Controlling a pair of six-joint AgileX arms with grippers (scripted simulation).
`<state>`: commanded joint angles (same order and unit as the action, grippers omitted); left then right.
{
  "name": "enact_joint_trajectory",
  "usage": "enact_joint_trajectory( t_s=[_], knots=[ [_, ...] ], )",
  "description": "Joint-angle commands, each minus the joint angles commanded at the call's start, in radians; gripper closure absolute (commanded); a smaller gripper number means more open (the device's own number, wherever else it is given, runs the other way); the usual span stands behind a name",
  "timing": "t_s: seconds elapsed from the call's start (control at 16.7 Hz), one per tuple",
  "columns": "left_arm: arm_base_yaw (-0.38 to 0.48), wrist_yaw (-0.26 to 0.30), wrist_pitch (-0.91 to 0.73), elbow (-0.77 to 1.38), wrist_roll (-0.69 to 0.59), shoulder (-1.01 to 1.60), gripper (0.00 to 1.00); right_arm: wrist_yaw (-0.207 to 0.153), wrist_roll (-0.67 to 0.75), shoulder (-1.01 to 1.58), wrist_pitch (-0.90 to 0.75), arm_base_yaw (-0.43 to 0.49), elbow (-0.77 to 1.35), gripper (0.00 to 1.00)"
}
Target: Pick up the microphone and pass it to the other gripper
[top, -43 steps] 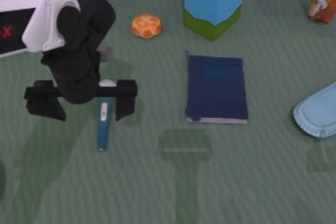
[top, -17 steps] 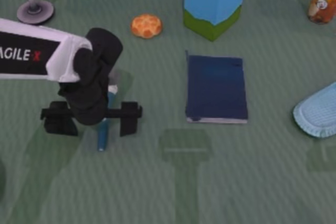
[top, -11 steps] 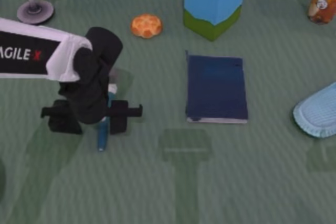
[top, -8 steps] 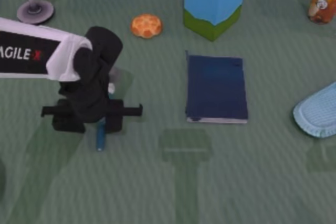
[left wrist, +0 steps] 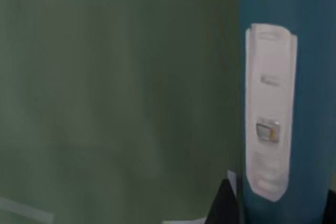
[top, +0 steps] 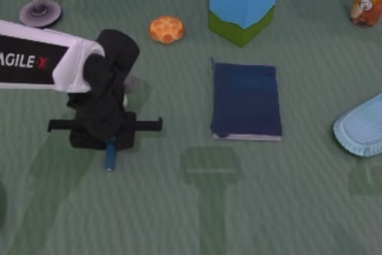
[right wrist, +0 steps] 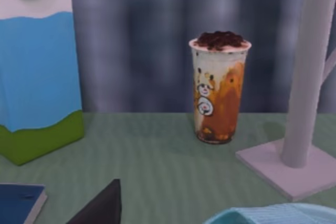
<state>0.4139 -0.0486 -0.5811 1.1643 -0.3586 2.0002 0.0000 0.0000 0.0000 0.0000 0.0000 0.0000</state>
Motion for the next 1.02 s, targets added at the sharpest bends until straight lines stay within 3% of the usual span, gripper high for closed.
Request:
enact_joint_trajectory(
  t_s=[0.36, 1.02],
  knots=[
    [-0.003, 0.098, 0.271, -0.061, 0.075, -0.052, 1.0, 0.0, 0.0, 0.0, 0.0, 0.0, 0.0, 0.0],
    [-0.033, 0.408, 1.237, -0.33, 0.314, -0.29, 1.0, 0.0, 0.0, 0.0, 0.0, 0.0, 0.0, 0.0]
  ],
)
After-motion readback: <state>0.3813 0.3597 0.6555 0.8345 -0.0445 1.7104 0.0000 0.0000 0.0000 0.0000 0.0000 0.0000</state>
